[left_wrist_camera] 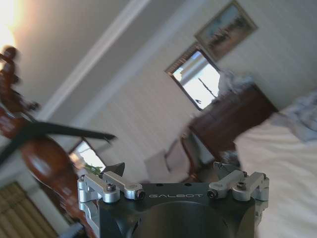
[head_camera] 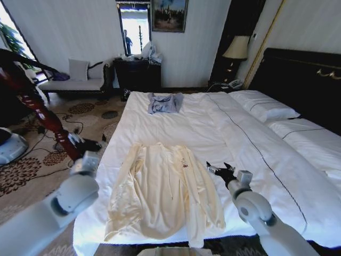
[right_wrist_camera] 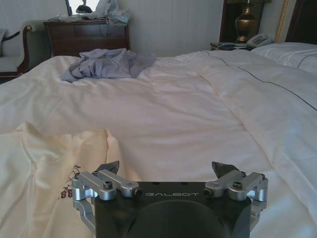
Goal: Pick up the clothes from the bed and hang them on the clothes hanger.
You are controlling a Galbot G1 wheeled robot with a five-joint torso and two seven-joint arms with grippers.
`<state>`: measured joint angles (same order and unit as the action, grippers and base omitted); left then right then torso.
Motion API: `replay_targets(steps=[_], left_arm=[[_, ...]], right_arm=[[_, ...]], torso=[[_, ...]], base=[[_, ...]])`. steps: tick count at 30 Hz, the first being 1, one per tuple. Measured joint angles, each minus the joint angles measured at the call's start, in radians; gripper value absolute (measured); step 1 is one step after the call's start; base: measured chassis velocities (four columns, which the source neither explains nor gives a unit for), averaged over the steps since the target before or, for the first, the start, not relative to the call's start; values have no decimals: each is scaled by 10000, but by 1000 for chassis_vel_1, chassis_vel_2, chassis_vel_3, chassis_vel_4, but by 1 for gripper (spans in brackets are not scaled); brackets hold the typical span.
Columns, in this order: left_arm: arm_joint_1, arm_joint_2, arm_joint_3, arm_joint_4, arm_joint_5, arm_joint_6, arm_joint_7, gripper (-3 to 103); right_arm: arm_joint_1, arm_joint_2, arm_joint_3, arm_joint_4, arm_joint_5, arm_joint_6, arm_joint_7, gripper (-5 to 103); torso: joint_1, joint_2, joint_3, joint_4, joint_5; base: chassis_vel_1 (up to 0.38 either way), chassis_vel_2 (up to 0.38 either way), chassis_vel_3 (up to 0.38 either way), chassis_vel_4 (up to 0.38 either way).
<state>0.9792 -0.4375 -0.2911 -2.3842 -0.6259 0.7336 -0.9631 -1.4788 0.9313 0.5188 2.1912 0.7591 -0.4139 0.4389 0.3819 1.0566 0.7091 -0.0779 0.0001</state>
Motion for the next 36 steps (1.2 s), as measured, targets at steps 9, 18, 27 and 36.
replay_targets(steps=[9, 18, 27, 36], left_arm=[[-794, 1406, -1143, 36, -923, 62, -208, 100], [-601, 1827, -2130, 512, -1673, 52, 7, 100], [-1014, 2686, -2428, 1011, -1595, 35, 473, 100], [-728, 2571, -3074, 2210, -1597, 28, 458, 101]], right_arm=[[-451, 292, 107, -194, -1463, 1237, -771, 100], [-908, 551, 164, -178, -3165, 3219, -2000, 100], [-974, 807, 67, -343, -3467, 3346, -2062, 100], [-825, 839, -145, -473, -3541, 3335, -1997, 100]], torso=[[0, 0, 0, 4, -2], [0, 0, 0, 2, -4], [0, 0, 0, 0, 0], [0, 0, 1, 2, -3]], base=[[0, 0, 0, 0], [0, 0, 0, 0], [0, 0, 0, 0], [0, 0, 0, 0]])
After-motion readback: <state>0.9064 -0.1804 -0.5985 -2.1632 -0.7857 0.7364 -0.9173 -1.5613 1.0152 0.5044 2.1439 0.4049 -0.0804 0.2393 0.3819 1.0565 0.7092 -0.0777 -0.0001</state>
